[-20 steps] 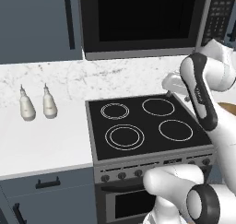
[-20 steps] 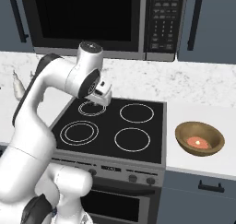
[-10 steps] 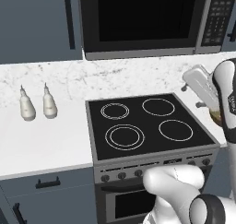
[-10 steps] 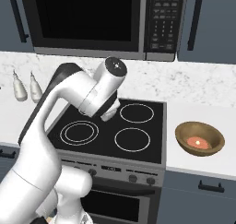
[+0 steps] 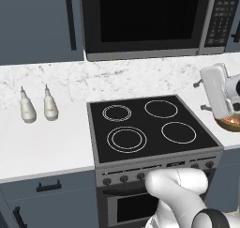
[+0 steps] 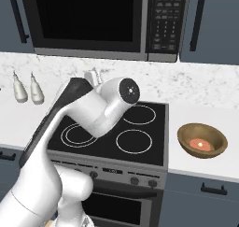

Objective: Open the microwave, place the bowl with waffle inside the microwave, then close the microwave door and turn it on.

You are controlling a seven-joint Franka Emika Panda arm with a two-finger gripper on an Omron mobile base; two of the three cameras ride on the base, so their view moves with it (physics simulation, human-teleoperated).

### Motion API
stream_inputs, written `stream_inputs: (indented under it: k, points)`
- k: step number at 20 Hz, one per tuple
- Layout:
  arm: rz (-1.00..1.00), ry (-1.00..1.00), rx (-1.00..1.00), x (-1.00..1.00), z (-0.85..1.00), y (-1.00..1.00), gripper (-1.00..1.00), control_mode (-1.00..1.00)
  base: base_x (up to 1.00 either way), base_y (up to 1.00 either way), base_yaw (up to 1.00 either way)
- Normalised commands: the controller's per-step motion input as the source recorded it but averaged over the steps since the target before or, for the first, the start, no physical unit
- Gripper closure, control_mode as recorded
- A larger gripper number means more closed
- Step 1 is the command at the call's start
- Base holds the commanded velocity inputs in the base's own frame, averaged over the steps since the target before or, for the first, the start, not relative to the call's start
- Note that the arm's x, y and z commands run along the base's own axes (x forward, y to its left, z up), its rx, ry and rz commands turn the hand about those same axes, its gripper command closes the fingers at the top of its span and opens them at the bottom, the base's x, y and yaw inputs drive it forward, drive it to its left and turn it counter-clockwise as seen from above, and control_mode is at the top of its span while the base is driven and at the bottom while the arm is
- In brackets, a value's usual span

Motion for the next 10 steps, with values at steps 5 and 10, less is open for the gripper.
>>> stream_inputs:
  k: [5,10]
  points:
    - [-0.23,-0.02,0.4,0.27,0.33,0.09,-1.0,-1.0,0.0,0.0,0.0]
    - [-0.08,-0.02,0.52,0.18,0.05,-0.48,-1.0,-1.0,0.0,0.0,0.0]
